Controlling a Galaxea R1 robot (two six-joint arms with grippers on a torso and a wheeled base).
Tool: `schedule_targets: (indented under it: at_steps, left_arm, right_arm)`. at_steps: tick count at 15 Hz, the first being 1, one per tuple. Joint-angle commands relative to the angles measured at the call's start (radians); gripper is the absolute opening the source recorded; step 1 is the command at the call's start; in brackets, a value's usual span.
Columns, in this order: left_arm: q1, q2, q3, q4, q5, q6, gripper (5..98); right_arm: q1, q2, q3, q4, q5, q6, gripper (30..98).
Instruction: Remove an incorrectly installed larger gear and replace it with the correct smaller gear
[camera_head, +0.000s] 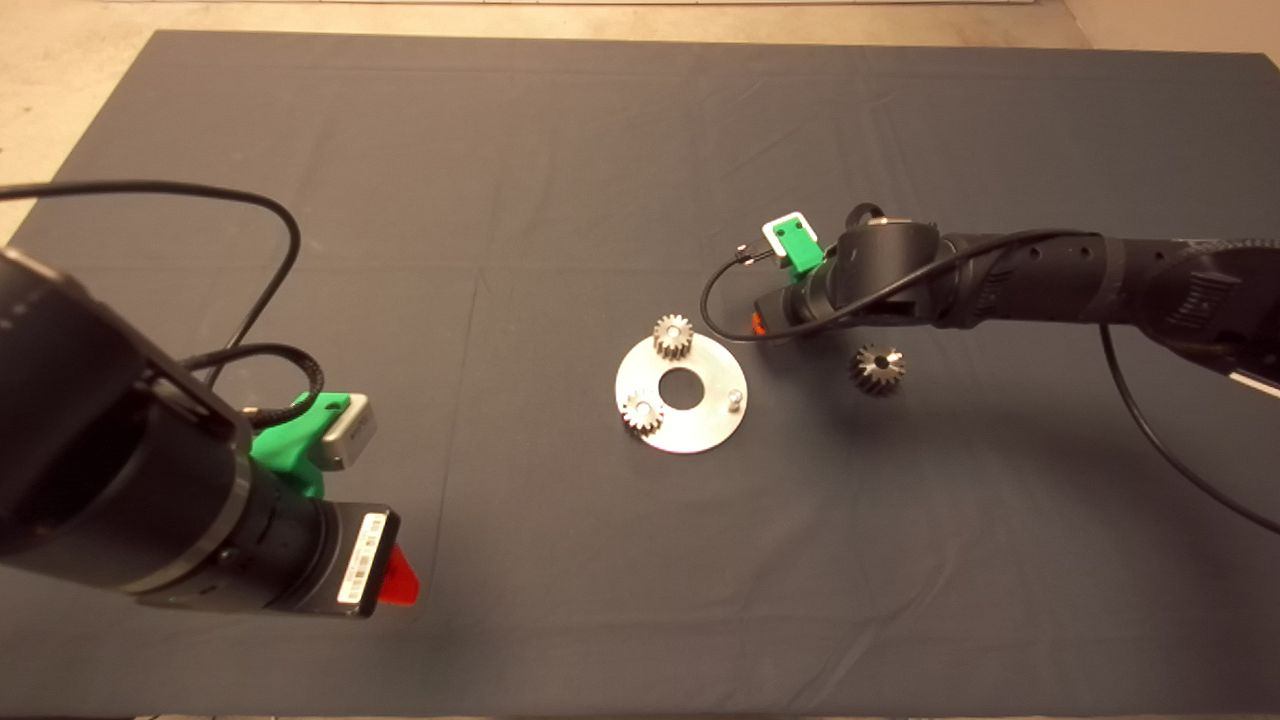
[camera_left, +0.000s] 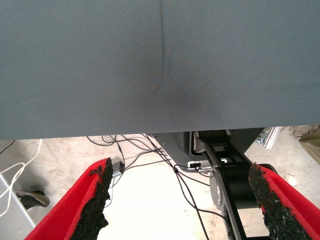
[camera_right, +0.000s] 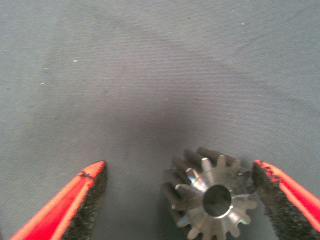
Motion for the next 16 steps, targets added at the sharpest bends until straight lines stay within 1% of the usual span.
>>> schedule_targets:
  at_steps: [1, 3, 4, 5, 8, 10, 12, 13, 15, 16]
  left_arm:
    - [-0.014, 0.013, -0.01, -0.011, 0.132, -0.007, 69.0]
    - [-0.014, 0.021, -0.009, -0.011, 0.132, -0.007, 69.0]
    - [-0.015, 0.021, -0.009, -0.011, 0.132, -0.007, 69.0]
    - [-0.014, 0.021, -0.007, -0.011, 0.132, -0.007, 69.0]
    - [-0.015, 0.021, -0.007, -0.013, 0.132, -0.007, 69.0]
    - [-0.014, 0.02, -0.009, -0.011, 0.132, -0.007, 69.0]
    - [-0.015, 0.019, -0.013, -0.011, 0.132, -0.007, 69.0]
    - [-0.014, 0.019, -0.02, -0.011, 0.132, -0.007, 69.0]
    - [-0.014, 0.019, -0.021, -0.011, 0.132, -0.007, 69.0]
    - [-0.014, 0.019, -0.021, -0.011, 0.132, -0.007, 69.0]
  right_arm:
    - [0.012, -0.04, 0.009, -0.012, -0.136, 0.007, 75.3]
    - [0.012, -0.04, 0.009, -0.012, -0.136, 0.007, 75.3]
    - [0.012, -0.04, 0.009, -0.012, -0.136, 0.007, 74.1]
    - [0.013, -0.04, 0.009, -0.012, -0.136, 0.007, 71.3]
    - [0.015, -0.038, 0.009, -0.012, -0.136, 0.007, 70.6]
    - [0.015, -0.04, 0.009, -0.012, -0.136, 0.007, 66.3]
    - [0.015, -0.04, 0.009, -0.01, -0.136, 0.007, 64.8]
    - [0.015, -0.04, 0.009, -0.01, -0.136, 0.007, 61.3]
    - [0.015, -0.044, 0.011, -0.002, -0.136, 0.014, 60.6]
    - [0.016, -0.045, 0.022, 0.021, -0.136, 0.031, 60.6]
